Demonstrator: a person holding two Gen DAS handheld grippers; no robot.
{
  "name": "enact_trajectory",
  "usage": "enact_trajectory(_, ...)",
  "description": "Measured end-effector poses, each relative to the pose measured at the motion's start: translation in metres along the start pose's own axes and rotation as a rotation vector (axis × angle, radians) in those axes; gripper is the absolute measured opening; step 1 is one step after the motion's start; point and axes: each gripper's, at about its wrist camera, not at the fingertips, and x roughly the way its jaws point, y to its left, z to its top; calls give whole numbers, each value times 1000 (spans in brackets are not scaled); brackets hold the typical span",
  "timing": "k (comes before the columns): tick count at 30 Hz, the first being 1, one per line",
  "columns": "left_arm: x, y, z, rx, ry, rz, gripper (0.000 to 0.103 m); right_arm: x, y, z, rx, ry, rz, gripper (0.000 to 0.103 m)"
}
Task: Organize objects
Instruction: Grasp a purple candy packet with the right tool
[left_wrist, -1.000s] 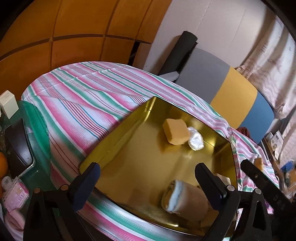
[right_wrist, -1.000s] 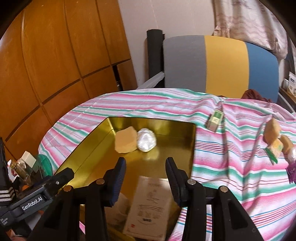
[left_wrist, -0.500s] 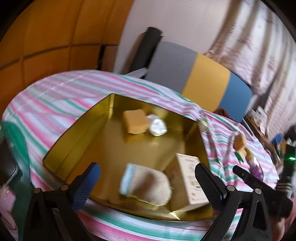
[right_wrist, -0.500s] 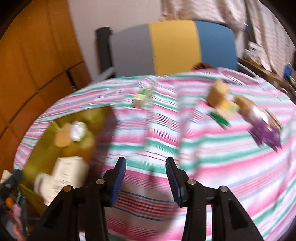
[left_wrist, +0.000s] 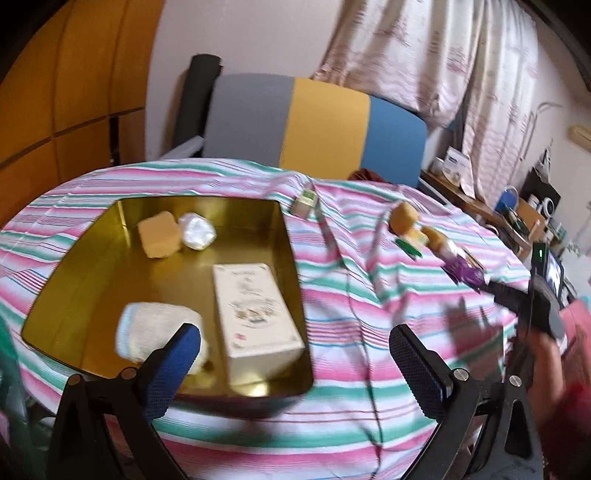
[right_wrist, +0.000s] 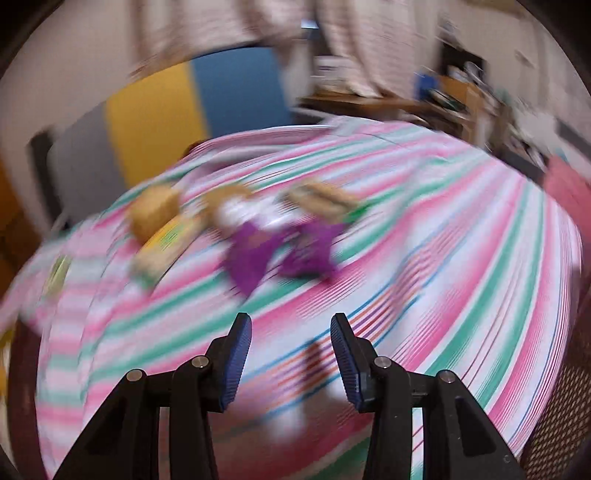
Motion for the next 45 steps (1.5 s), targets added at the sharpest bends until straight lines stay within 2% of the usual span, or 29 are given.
enact_trajectory(2,2,-8,-4,18,11,6,103,10,-12,15,42,-2,20,45)
enact_trajectory(8,7,-29,-11,72,39,4,103,45,-6,42,-36,19,84,45)
enact_trajectory(11,7,-41,-13,111,46,5,103,65,-5,46,-59,54,18,45)
enact_trajectory(14,8,-49,-15,142,53,3,103,76,-13,46,-22,66,50,43)
enact_trajectory(21,25,-70,-8,151,91,-26,103,73,-16,43,-26,63,128,36)
enact_trajectory(24,30,-81,-3,151,88,-46,103,66,-18,38,-47,70,146,36)
enact_trajectory(29,46,-107,5,172,104,-75,103,47,-33,31,-86,19,94,36)
enact_trajectory(31,58,-121,11,180,111,-88,103,43,-47,28,-51,-2,59,36)
enact_trajectory(34,75,-145,22,199,98,-99,103,48,-63,24,23,-3,68,36)
enact_trajectory(38,109,-195,37,290,82,-115,103,44,-68,22,43,-31,71,36)
enact_trajectory(41,138,-239,46,407,47,-120,103,44,-70,21,59,-45,76,36)
enact_trajectory(43,158,-267,50,495,15,-92,103,44,-73,19,72,-53,82,36)
enact_trajectory(45,182,-289,52,572,16,-60,103,44,-75,18,85,-62,83,36)
